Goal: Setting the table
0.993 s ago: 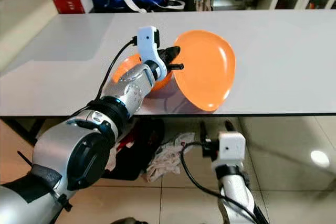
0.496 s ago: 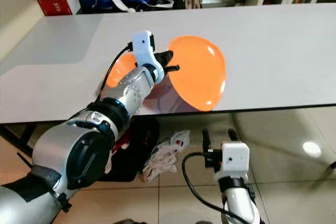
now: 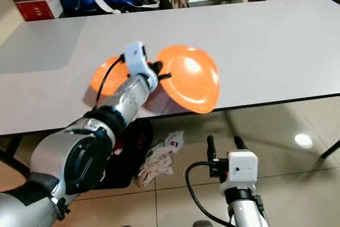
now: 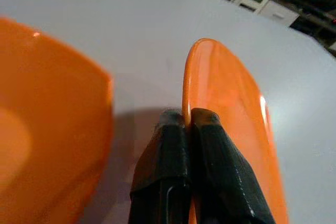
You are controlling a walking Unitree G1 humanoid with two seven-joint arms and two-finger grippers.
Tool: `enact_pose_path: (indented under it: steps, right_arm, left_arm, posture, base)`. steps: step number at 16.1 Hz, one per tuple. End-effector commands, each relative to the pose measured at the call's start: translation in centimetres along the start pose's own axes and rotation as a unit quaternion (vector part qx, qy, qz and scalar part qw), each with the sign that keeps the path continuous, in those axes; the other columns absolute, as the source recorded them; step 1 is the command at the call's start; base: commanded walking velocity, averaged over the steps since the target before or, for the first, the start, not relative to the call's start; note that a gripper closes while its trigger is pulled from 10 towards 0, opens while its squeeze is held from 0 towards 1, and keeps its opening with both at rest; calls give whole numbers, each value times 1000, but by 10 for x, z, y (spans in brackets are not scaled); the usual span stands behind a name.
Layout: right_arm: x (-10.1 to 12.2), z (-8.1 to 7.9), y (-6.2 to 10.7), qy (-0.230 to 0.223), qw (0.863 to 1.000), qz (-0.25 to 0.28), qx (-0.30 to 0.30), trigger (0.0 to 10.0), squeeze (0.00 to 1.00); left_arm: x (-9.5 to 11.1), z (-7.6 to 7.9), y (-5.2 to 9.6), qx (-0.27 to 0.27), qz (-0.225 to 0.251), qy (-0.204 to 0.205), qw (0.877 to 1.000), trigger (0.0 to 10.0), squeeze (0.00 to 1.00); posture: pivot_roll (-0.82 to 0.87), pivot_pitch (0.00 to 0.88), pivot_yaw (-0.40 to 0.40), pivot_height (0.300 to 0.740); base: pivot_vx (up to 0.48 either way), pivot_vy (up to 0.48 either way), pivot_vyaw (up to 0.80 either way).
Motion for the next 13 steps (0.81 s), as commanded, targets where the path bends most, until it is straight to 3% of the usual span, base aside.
enact_pose_path:
  steps: [1,4,9,11,13]
  right_arm:
    - [5,-1,2,-5,1000,3,4,10000,0]
    - [8,0,11,-1,1000,-4,5,10000,0]
    - [8,-2,26,-6,1000,-21,0,10000,0]
    - [5,-2,26,-5,1000,-26,-1,10000,0]
    - [2,-3,25,-6,1000,-28,-4,10000,0]
  left_arm:
    - [-14,-17,3,24,-30,-37,999,0,0]
    - [-30,-28,6,38,-53,-62,996,0,0]
    - [-37,-24,7,35,-61,-80,994,0,0]
    - [-35,-24,7,38,-58,-105,992,0,0]
    - [-6,-6,1,2,-3,-141,990,0,0]
  posture:
    - [-324,16,119,740]
    - [-336,34,115,740]
    - [-356,70,122,740]
    - [-356,72,122,740]
    - [-343,63,132,740]
  base:
    - [0,0,0]
    - [0,0,0]
    - [0,0,0]
    - [0,0,0]
    - [0,0,0]
Point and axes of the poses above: a point about 5 cm out from each wrist's last joint towards the gripper, its own y axis pointing back from the gripper into the wrist, its own x axis along the axis of the wrist's last joint, z = x × y, the point moved 3 cm from there along -y, pointing out of the wrist towards the gripper
